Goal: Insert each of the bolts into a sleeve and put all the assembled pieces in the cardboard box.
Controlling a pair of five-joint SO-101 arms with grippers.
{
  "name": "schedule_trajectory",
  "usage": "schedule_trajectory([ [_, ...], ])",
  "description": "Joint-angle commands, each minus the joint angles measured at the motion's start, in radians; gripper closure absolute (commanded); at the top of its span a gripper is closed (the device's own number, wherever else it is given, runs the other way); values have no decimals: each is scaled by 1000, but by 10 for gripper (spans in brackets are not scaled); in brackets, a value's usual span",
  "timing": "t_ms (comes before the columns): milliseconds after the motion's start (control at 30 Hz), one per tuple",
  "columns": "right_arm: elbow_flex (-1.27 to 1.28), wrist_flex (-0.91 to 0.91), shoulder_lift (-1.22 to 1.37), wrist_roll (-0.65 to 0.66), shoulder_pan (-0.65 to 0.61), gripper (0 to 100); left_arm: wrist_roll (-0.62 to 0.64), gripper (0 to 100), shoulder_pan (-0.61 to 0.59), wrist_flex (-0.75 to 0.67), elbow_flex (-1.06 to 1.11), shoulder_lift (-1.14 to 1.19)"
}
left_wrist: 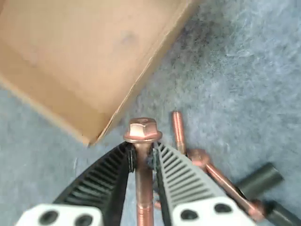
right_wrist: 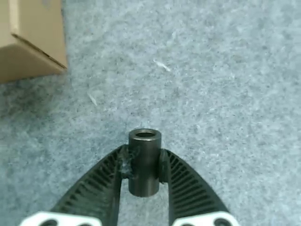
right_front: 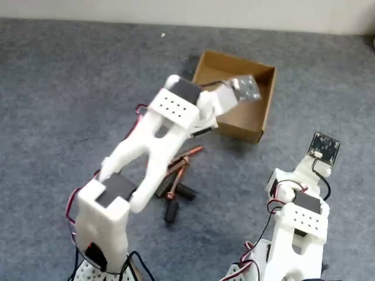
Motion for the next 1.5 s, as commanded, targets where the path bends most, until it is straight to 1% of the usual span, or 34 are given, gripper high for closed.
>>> schedule_trajectory([
  [0, -124, 65, -31, -35, -30, 993, 110, 995, -27, 74, -33, -157],
  [133, -211, 137, -31, -126, -125, 993, 270, 995, -45, 150, -33, -268],
  [267, -303, 211, -31, -149, -229, 993, 387, 995, -87, 213, -33, -377],
  [367, -371, 268, -58, -149, -308, 993, 437, 995, -125, 256, -30, -466],
  [433, -395, 285, -124, -149, -363, 993, 457, 995, -139, 255, 7, -533],
  [567, -398, 282, -320, -143, -490, 993, 493, 995, -148, 250, 139, -702],
  [633, -386, 282, -403, -143, -567, 993, 528, 995, -148, 210, 222, -800],
  [767, -358, 254, -484, -143, -671, 993, 594, 995, -148, 78, 421, -1015],
  [833, -331, 219, -487, -143, -700, 993, 624, 995, -148, -20, 527, -1119],
  [933, -254, 99, -493, -141, -756, 993, 680, 995, -148, -189, 682, -1270],
  [1067, -157, -68, -493, -133, -839, 993, 812, 995, -148, -405, 894, -1461],
  [1167, -87, -182, -493, -14, -895, 993, 872, 995, -148, -549, 1035, -1590],
  [1233, -33, -275, -493, 74, -917, 993, 884, 995, -150, -637, 1115, -1662],
  [1300, 21, -366, -493, 133, -924, 993, 884, 995, -165, -720, 1188, -1727],
  [1333, 50, -406, -493, 153, -924, 993, 884, 995, -179, -761, 1225, -1756],
  [1467, 139, -521, -493, 164, -924, 993, 885, 995, -203, -918, 1379, -1847],
])
